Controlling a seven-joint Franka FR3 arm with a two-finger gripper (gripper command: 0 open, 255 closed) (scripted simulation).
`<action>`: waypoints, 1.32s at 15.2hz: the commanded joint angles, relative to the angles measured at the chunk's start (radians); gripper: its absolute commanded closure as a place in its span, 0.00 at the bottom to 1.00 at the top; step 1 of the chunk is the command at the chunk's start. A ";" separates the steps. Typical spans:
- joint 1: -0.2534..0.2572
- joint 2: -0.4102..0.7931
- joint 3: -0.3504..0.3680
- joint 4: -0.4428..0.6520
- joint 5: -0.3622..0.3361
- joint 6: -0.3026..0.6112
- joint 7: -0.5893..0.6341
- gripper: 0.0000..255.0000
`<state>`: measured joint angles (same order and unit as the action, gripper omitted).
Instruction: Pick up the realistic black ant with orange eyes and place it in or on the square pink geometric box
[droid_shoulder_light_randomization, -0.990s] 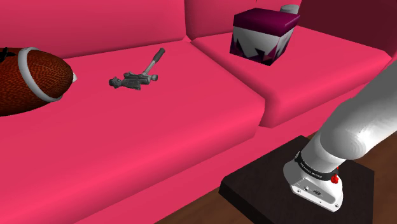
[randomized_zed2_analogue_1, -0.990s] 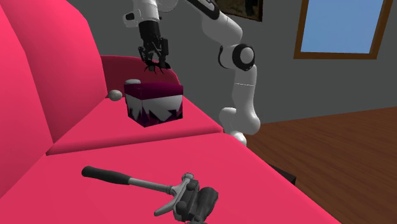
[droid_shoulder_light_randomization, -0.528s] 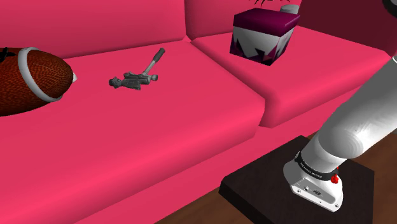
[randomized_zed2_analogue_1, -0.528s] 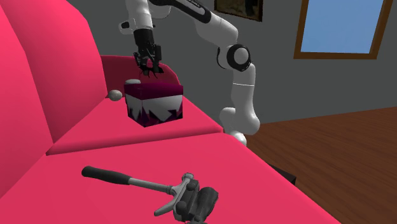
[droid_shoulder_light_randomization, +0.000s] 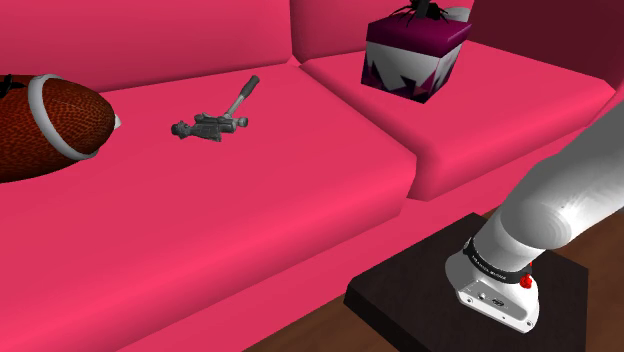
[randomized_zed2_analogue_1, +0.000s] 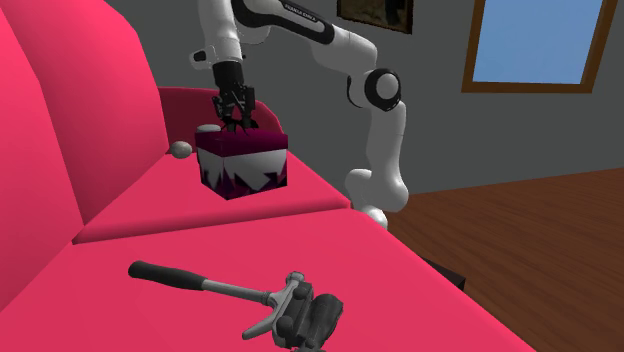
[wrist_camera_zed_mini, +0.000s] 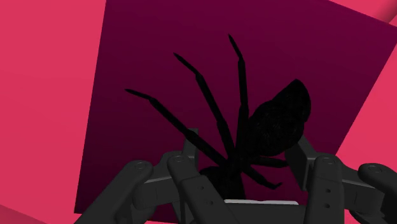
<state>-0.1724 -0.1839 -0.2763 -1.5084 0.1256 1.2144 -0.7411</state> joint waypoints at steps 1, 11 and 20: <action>0.001 -0.002 0.002 -0.015 -0.001 0.008 0.000 1.00; 0.002 -0.007 0.003 -0.021 -0.002 0.010 0.001 0.00; -0.013 0.119 -0.033 0.260 0.035 -0.156 -0.020 0.00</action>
<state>-0.1848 -0.0690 -0.3084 -1.2575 0.1595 1.0648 -0.7607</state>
